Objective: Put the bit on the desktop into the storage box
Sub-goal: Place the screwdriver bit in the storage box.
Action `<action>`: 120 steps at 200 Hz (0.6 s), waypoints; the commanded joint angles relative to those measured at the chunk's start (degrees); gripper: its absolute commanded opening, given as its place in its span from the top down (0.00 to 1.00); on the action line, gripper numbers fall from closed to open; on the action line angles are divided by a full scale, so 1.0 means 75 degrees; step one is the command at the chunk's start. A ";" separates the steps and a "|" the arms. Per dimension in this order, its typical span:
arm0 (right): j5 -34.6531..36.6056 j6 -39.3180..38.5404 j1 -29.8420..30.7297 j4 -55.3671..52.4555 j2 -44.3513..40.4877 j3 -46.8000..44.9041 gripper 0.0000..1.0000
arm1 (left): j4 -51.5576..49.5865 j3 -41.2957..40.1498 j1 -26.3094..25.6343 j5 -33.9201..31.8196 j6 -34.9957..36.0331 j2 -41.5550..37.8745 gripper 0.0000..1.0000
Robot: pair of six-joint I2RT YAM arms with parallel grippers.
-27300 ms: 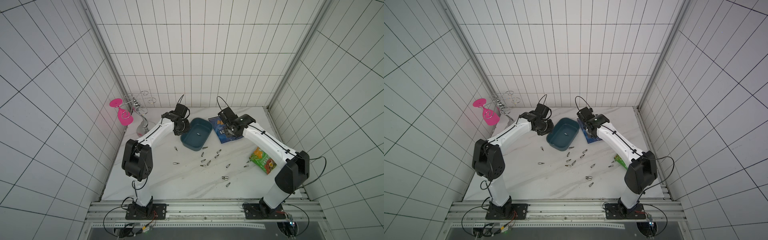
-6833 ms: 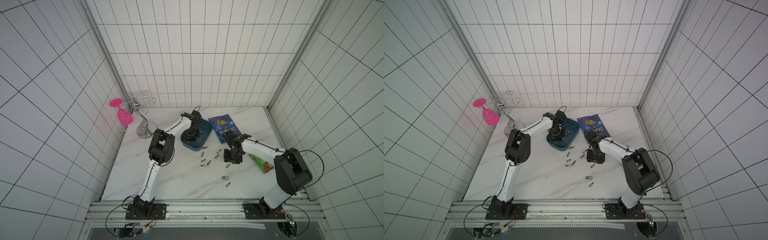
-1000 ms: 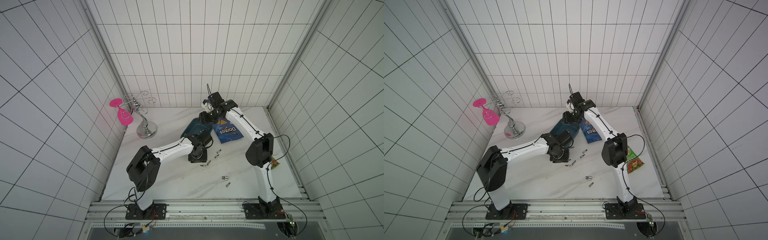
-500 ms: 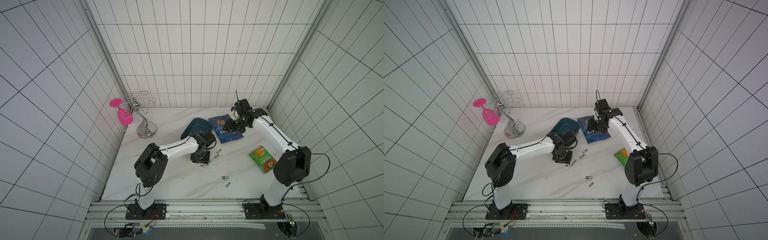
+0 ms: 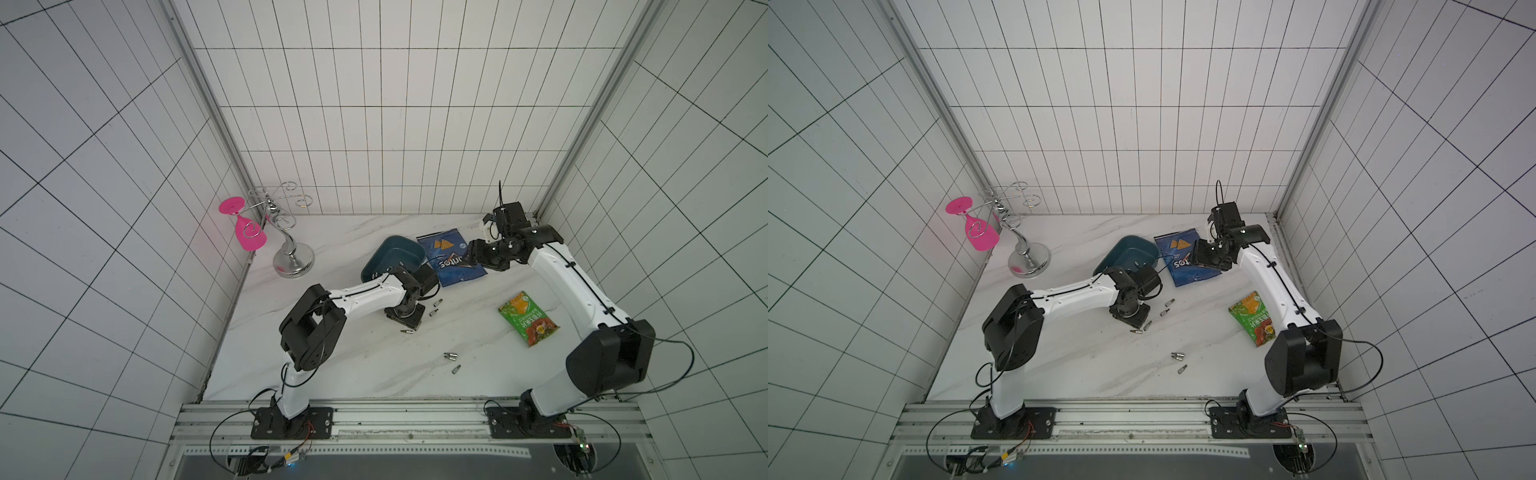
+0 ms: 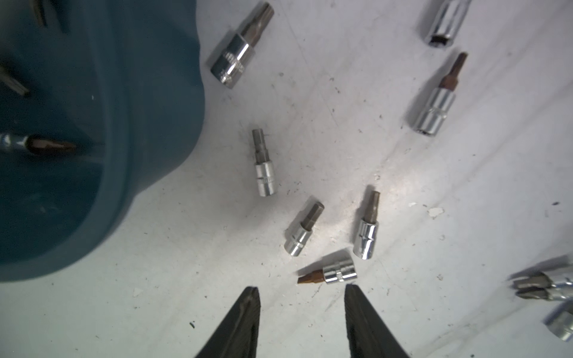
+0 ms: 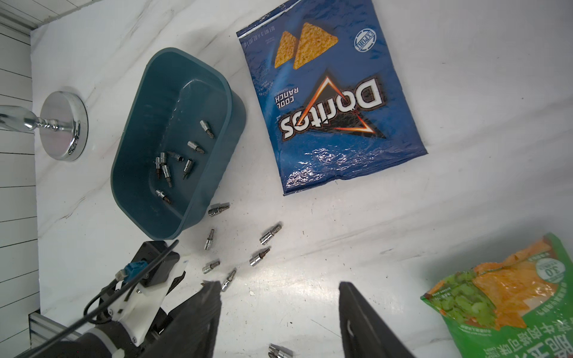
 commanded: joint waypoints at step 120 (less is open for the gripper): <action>-0.0283 -0.0053 -0.0386 0.0029 -0.0513 -0.0520 0.37 | 0.0753 -0.0137 -0.0041 -0.0312 0.0795 0.0204 0.53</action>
